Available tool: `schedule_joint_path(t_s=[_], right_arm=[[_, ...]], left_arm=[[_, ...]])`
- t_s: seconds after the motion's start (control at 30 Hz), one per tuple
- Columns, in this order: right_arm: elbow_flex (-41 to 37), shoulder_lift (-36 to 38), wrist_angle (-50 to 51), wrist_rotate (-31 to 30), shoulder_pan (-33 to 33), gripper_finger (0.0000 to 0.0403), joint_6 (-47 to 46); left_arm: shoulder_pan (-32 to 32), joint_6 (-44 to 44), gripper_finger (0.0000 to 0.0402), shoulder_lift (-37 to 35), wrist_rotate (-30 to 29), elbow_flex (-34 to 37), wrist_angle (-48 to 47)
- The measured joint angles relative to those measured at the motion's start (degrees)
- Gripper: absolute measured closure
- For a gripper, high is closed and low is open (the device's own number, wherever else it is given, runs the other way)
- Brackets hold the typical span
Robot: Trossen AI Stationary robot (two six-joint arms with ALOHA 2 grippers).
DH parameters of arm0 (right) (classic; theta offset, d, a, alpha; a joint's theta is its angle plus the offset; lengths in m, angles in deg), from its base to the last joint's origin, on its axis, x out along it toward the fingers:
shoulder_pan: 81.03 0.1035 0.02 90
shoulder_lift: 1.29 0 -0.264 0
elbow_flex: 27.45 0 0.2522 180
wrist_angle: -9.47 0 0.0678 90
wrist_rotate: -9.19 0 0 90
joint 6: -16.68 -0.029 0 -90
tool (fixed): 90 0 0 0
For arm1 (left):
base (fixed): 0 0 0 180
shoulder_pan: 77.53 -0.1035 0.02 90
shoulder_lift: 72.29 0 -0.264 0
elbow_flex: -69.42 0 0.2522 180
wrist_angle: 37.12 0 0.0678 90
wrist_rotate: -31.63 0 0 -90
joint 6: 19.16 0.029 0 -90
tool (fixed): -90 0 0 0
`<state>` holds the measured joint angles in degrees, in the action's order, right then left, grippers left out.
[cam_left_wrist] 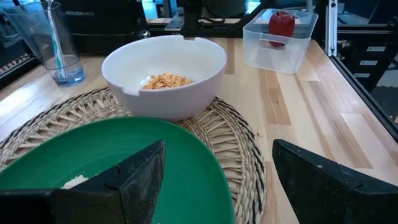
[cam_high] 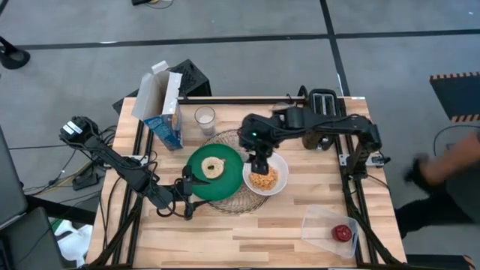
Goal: Arrange a breakfast setting
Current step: Put the apple on the brown tablemat at the top right of the green plate
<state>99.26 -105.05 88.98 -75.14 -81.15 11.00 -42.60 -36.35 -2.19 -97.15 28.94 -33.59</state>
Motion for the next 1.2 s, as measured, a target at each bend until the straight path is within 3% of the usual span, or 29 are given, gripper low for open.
schedule_joint_path(t_s=[0.17,0.33,0.67,0.93,1.2], right_arm=[[-3.12,4.47,2.69,-2.71,3.41,0.0186,-4.29],[-11.23,11.12,2.59,-3.37,6.27,0.0186,-9.86],[-24.39,22.86,2.91,-7.6,16.21,0.0186,-29.79],[-26.58,23.87,3.31,-10.34,25.29,0.0186,-44.99],[-26.56,22.18,6.68,-11.09,32.49,0.0186,-63.07]], left_arm=[[0.0,0.0,0.0121,0.0,0.0,0.0,0.07],[0.0,0.04,0.0121,0.0,-0.73,0.0,0.22],[-1.98,6.34,0.0121,0.0,-0.28,0.0,3.54],[-3.77,9.2,0.0121,0.0,0.19,0.0,3.66],[-4.04,6.94,0.0121,0.42,7.03,0.0,3.46]])
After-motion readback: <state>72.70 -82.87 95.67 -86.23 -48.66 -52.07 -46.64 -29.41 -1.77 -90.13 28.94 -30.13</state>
